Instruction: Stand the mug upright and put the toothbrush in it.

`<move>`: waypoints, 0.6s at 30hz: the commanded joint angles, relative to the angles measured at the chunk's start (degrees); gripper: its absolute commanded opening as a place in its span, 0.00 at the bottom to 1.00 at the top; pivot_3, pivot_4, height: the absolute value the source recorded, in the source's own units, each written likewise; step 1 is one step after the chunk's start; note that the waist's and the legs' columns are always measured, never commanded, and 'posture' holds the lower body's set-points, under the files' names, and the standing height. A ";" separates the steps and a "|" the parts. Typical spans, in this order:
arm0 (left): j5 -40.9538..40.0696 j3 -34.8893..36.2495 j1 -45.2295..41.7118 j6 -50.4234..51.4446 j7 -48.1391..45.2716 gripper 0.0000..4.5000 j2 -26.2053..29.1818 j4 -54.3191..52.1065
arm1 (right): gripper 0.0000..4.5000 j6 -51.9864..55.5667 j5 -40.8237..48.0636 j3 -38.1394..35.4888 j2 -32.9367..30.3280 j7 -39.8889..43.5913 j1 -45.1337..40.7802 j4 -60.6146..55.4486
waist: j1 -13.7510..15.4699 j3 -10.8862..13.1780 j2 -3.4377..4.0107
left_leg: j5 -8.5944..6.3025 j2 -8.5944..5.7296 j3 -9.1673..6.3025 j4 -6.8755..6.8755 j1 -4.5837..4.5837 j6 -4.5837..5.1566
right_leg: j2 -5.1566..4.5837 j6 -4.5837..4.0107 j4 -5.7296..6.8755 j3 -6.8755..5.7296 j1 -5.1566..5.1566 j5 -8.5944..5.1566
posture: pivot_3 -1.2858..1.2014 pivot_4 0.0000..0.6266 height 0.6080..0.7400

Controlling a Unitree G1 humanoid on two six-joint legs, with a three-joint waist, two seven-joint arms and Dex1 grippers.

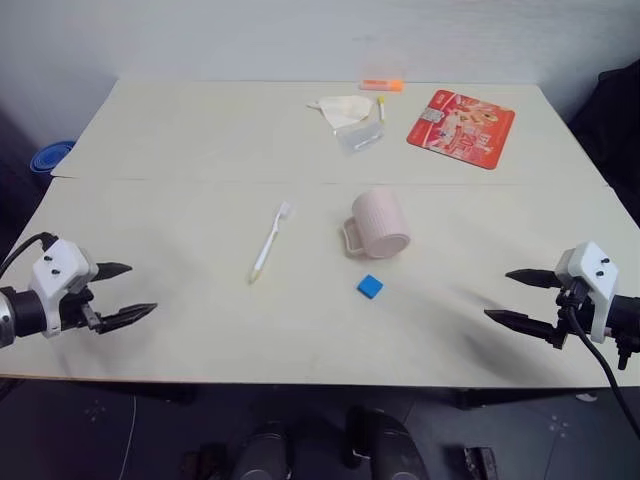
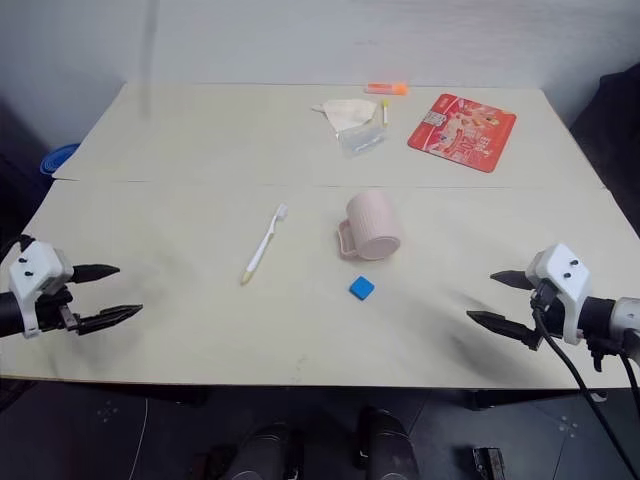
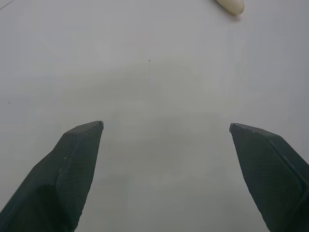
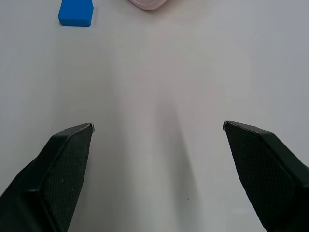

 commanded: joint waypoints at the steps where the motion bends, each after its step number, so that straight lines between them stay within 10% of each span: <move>1: 0.26 0.63 -0.66 -1.30 0.72 0.99 -0.47 0.28 | 1.00 -0.58 0.25 -2.20 -0.03 -0.48 -0.11 -0.82 | 0.01 0.00 0.00 | 0.00 0.00 0.01 0.00 0.00 0.00 | 0.00 0.00 0.00 0.00 0.00 0.00 | 0.52 0.24 1.00; 18: -3.06 1.11 -1.51 3.54 0.62 0.99 -1.23 -2.02 | 1.00 1.78 1.73 -1.72 0.73 -1.21 0.09 -1.94 | 0.00 0.00 0.00 | -0.02 0.01 0.10 0.00 0.01 0.01 | 0.00 0.00 0.03 0.07 -0.06 0.00 | 0.52 0.24 1.00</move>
